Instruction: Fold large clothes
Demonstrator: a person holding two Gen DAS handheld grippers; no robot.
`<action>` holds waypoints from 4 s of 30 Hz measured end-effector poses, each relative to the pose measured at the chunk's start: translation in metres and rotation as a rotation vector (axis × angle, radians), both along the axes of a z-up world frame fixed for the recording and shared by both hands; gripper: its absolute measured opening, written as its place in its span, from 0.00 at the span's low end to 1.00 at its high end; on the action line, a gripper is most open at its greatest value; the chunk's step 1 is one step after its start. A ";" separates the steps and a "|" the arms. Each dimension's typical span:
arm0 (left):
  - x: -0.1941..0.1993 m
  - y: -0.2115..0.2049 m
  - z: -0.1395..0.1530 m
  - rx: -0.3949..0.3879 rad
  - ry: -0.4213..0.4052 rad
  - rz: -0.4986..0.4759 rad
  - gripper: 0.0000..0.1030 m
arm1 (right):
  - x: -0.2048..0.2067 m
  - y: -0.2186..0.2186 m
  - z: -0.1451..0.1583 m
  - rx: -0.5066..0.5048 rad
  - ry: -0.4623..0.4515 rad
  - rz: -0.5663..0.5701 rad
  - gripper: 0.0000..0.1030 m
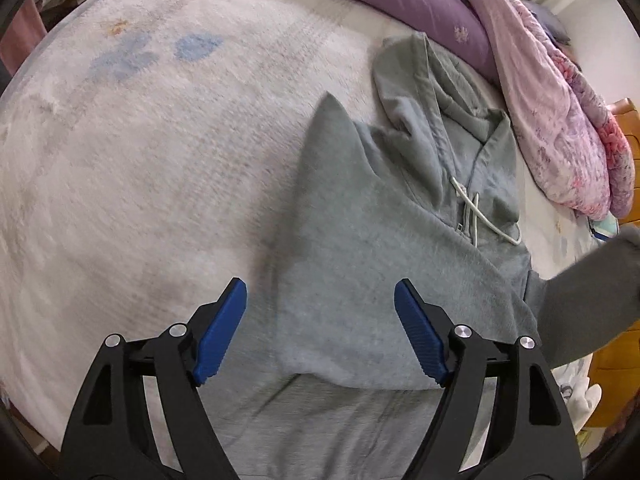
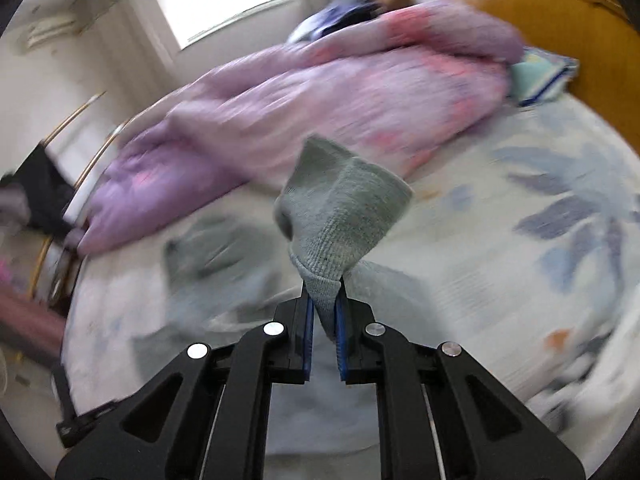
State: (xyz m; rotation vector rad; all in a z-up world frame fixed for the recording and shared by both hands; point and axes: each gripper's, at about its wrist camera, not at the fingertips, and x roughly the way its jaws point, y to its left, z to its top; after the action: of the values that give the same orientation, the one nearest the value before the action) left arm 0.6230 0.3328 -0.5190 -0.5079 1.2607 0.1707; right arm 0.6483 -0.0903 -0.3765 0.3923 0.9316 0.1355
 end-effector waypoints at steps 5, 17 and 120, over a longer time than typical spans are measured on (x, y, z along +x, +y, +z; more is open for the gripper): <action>-0.010 0.024 0.005 -0.013 -0.005 -0.022 0.75 | -0.002 0.137 -0.045 0.054 0.117 0.157 0.08; -0.032 0.064 0.015 -0.037 -0.036 0.021 0.78 | -0.030 0.238 -0.135 0.096 0.433 0.396 0.47; 0.181 0.027 -0.053 0.028 -0.013 -0.109 0.15 | 0.024 0.037 -0.147 0.207 0.367 0.294 0.37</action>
State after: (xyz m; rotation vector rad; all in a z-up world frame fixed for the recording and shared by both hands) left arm 0.8035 0.3596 -0.5717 -0.4149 1.2685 0.0929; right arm 0.6722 -0.0536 -0.5240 0.4790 1.3416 0.4421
